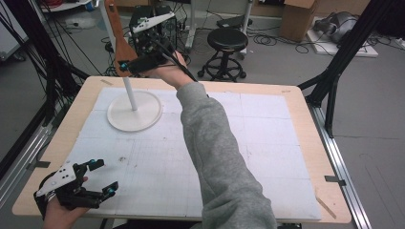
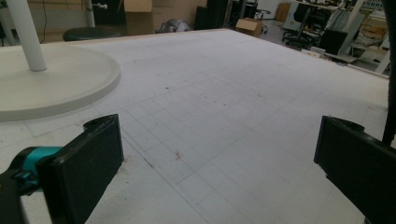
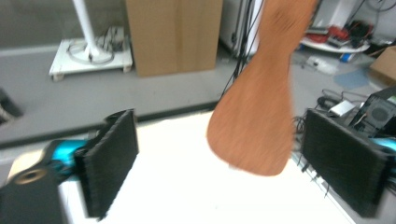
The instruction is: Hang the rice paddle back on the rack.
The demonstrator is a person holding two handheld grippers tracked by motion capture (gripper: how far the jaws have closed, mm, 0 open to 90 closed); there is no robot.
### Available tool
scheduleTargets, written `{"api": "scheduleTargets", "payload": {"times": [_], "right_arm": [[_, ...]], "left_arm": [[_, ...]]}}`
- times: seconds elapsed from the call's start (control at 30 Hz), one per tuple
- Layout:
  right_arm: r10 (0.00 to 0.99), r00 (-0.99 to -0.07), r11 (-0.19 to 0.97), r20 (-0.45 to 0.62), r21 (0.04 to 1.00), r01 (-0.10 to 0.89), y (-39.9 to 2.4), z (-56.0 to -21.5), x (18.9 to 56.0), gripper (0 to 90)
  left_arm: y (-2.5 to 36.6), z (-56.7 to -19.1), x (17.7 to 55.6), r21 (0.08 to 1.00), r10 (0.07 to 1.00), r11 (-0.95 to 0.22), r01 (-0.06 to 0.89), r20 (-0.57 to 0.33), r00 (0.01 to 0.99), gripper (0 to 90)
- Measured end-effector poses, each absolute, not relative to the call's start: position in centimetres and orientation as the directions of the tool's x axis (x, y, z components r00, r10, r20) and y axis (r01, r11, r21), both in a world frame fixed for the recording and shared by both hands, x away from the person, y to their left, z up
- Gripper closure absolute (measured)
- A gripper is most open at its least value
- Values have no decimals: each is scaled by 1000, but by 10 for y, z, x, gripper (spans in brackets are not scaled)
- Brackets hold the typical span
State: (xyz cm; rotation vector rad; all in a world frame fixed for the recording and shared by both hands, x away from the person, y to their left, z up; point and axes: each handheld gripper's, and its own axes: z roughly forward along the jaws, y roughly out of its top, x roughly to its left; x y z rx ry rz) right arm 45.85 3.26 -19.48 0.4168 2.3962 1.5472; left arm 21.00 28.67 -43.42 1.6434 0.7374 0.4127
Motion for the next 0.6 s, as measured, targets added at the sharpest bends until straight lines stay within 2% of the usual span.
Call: {"api": "scheduleTargets", "payload": {"times": [0.07,0.6], "right_arm": [[388,-920,387,-61,917,102,29,-199,455,0],[297,-955,340,-29,937,77,-16,-221,425,0]], "left_arm": [[286,-434,210,968,667,-74,238,-129,733,18],[288,-430,203,973,668,-71,219,-117,735,18]]}}
